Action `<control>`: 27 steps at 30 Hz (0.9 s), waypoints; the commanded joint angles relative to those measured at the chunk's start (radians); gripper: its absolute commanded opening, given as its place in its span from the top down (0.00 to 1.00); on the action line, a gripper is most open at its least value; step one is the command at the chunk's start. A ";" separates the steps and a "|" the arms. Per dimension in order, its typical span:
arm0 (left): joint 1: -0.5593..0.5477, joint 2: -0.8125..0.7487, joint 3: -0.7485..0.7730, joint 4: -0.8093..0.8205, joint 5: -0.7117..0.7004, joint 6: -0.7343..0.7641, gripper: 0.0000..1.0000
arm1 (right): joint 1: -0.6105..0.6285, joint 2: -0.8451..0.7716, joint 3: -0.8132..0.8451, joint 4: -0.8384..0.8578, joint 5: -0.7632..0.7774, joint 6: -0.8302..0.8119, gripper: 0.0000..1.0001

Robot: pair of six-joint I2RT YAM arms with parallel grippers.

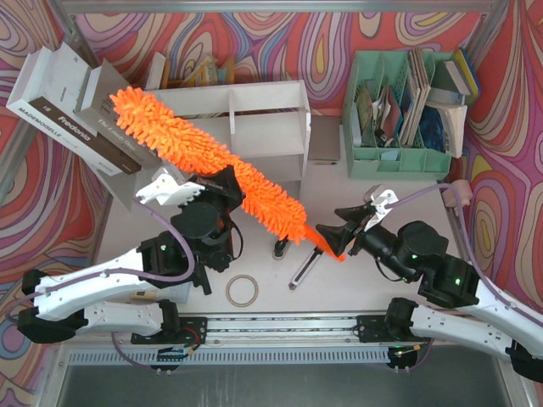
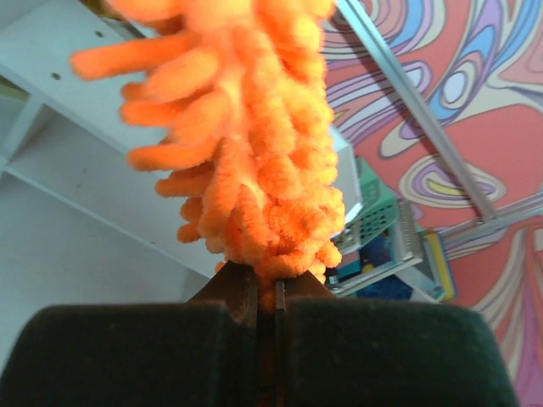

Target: Dust the bookshelf with a duster

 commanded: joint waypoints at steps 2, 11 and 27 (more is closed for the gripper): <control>-0.033 -0.053 -0.035 -0.150 -0.149 -0.109 1.00 | -0.011 -0.037 0.046 0.064 0.131 0.019 0.34; -0.069 -0.234 -0.132 -0.299 -0.256 -0.301 1.00 | -0.010 -0.037 0.054 0.035 0.185 0.074 0.24; -0.076 -0.571 -0.473 -0.365 -0.343 -0.498 1.00 | -0.010 0.033 0.055 0.008 0.203 0.163 0.24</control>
